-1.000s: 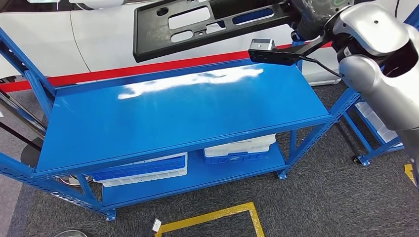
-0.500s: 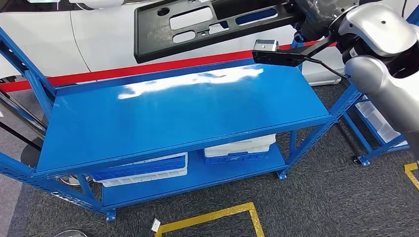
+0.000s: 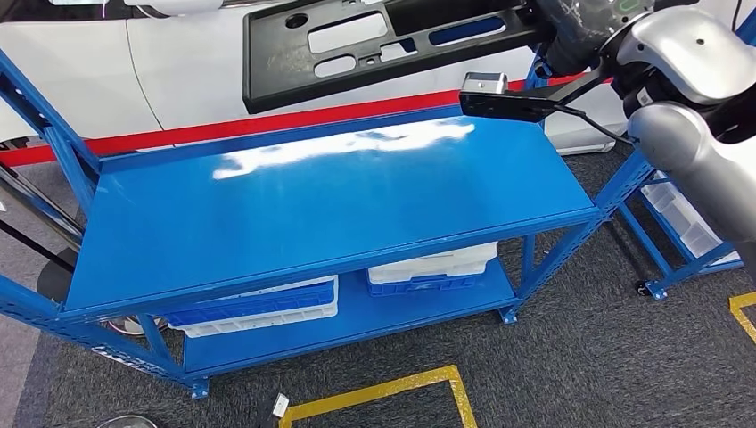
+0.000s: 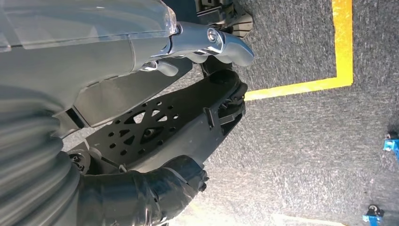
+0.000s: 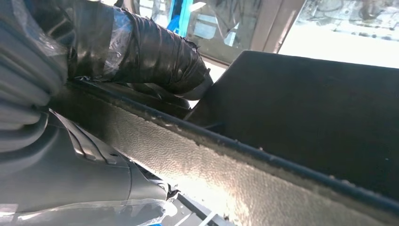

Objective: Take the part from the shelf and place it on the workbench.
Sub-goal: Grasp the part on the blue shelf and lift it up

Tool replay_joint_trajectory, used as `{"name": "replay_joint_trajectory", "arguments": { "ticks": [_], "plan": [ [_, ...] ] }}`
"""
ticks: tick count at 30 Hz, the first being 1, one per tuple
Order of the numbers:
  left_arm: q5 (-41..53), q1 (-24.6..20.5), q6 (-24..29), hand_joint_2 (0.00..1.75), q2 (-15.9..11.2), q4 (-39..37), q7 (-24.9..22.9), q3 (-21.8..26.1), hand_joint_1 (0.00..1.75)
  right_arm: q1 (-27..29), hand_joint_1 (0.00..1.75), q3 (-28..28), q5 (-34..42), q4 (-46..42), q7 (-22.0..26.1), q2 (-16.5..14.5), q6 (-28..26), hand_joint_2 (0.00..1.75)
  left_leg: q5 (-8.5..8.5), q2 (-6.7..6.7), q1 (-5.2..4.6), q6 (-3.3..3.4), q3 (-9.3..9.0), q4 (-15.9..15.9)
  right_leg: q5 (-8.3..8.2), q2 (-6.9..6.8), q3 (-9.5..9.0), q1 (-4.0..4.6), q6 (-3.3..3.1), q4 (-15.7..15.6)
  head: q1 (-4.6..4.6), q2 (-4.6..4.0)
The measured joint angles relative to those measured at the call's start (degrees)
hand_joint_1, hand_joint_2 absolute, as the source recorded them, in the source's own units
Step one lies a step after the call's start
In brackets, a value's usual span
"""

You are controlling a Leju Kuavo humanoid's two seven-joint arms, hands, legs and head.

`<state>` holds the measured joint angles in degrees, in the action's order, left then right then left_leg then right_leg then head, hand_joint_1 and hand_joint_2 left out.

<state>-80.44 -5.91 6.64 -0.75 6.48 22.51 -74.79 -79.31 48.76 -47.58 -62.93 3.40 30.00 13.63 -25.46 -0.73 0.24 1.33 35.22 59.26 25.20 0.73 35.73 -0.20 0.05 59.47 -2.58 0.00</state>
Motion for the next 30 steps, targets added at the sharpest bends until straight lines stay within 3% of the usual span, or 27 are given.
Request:
{"name": "replay_joint_trajectory", "arguments": {
  "ticks": [12,16,19,21,23,24,25,26,28,30],
  "plan": [
    [-0.56,-0.26,-0.05,1.75,-0.14,0.00,0.28,-0.73,0.00,0.48,1.75,0.02,0.23,-0.62,-1.26,0.25,0.38,1.75,-0.07,-0.03,-0.34,0.13,0.13,0.21,-0.06,-0.02,0.02,-0.42,0.13,-0.05,-0.01,0.00],
    [-0.78,-0.25,-0.09,1.75,-0.22,-0.01,0.35,-0.78,0.00,0.45,1.75,0.07,-0.10,-0.81,-1.15,0.25,1.30,1.75,-0.12,-0.08,-0.51,0.61,0.22,0.38,-0.18,-0.01,-0.01,-0.55,0.51,-0.17,-0.01,0.00],
    [-0.96,-0.25,-0.09,1.75,-0.25,-0.03,0.37,-0.81,0.00,0.36,1.75,0.14,-0.15,-1.04,-1.09,0.43,1.64,1.75,0.56,0.20,-0.14,1.50,-0.38,-0.88,0.41,-0.04,0.07,-0.49,1.05,0.31,0.03,0.00],
    [-1.01,-0.27,-0.10,1.75,-0.25,-0.03,0.39,-0.83,0.00,0.32,1.75,0.22,-0.14,-1.13,-1.08,0.75,1.67,1.75,1.04,0.43,0.12,2.01,-0.85,-1.72,3.27,-0.18,2.06,-0.59,1.38,4.86,0.08,0.00],
    [-1.02,-0.23,-0.11,1.75,-0.25,-0.03,0.39,-0.85,0.00,0.52,1.75,0.49,-0.13,-1.15,-1.08,1.10,1.68,1.75,1.08,0.45,0.13,2.10,-0.88,-1.79,6.63,-0.27,5.74,-0.79,1.77,12.39,0.09,0.00],
    [-1.02,-0.19,-0.11,1.75,-0.24,-0.03,0.39,-0.85,0.00,0.71,1.75,0.66,-0.13,-1.15,-1.07,1.23,1.70,1.75,1.04,0.45,0.15,2.05,-0.87,-1.74,7.22,-0.31,7.03,-0.97,1.96,14.86,0.09,0.00],
    [-1.02,-0.17,-0.11,1.75,-0.24,-0.04,0.39,-0.86,0.00,0.87,1.75,0.80,-0.13,-1.15,-1.05,1.34,1.73,1.75,0.95,0.45,0.20,1.94,-0.87,-1.65,6.68,-0.36,7.40,-1.20,2.14,15.31,0.09,0.00],
    [-1.02,-0.16,-0.11,1.75,-0.23,-0.04,0.39,-0.86,0.00,0.96,1.75,0.87,-0.13,-1.16,-1.03,1.42,1.74,1.75,0.80,0.43,0.31,1.72,-0.88,-1.45,4.99,-0.42,6.46,-1.46,2.33,13.19,0.09,0.00],
    [-1.02,-0.17,-0.12,1.75,-0.31,-0.08,0.39,-0.86,0.00,0.98,1.75,0.92,-0.12,-1.19,-1.02,1.52,1.74,1.75,0.26,0.34,0.49,0.96,-0.79,-0.77,1.24,-0.49,2.66,-1.92,2.84,5.40,0.10,0.00],
    [-1.02,-0.20,-0.13,1.75,-0.44,-0.16,0.41,-0.88,0.00,1.05,1.75,0.98,-0.10,-1.26,-0.97,1.65,1.74,1.75,-0.18,0.21,0.44,0.20,-0.54,-0.09,-0.08,-0.26,0.54,-1.84,2.62,0.91,0.08,0.01]
  ]
}}
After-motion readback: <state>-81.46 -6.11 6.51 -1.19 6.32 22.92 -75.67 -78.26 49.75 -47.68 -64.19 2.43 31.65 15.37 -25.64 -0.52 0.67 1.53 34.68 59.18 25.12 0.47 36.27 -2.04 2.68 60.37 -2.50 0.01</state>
